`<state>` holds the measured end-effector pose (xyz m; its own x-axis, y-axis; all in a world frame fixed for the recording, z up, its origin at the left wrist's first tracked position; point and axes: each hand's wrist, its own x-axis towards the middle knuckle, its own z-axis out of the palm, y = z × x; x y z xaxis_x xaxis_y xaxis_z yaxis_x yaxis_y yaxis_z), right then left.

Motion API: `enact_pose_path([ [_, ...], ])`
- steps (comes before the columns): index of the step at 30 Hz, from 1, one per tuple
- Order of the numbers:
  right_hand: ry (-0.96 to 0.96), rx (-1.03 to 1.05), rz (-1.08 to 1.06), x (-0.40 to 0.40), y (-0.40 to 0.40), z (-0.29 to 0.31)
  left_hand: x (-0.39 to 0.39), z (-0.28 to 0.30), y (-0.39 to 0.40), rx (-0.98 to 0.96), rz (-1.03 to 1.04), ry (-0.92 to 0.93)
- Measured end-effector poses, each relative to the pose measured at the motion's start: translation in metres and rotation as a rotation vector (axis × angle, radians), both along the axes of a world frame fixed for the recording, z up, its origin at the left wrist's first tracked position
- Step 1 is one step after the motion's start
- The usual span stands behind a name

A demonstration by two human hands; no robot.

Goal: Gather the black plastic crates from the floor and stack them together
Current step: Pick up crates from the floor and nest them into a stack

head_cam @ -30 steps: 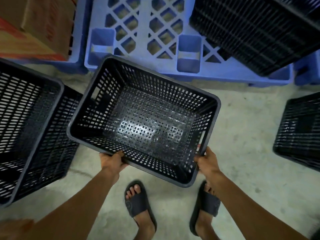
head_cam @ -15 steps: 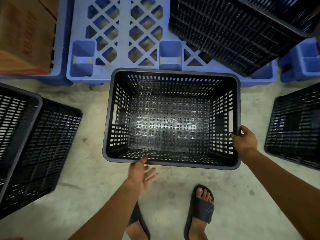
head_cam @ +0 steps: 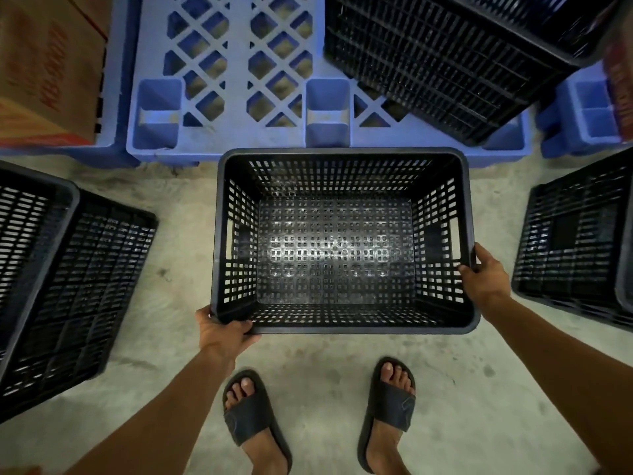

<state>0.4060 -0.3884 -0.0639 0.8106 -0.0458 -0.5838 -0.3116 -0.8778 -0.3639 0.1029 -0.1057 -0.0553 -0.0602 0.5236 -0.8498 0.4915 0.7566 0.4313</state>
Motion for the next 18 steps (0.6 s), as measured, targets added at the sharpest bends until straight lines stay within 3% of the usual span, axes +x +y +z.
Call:
enact_pose_path([
  [7,0.031,-0.038,0.019,-0.001,-0.015,-0.001,-0.014,0.004,-0.005,-0.028,-0.194,0.012],
  [15,0.076,-0.082,0.314,-0.043,-0.028,0.036,-0.008,0.037,-0.008,0.044,-0.538,0.103],
  [18,0.049,0.014,0.336,-0.063,-0.038,0.061,0.007,0.065,-0.02,0.051,-0.646,0.06],
])
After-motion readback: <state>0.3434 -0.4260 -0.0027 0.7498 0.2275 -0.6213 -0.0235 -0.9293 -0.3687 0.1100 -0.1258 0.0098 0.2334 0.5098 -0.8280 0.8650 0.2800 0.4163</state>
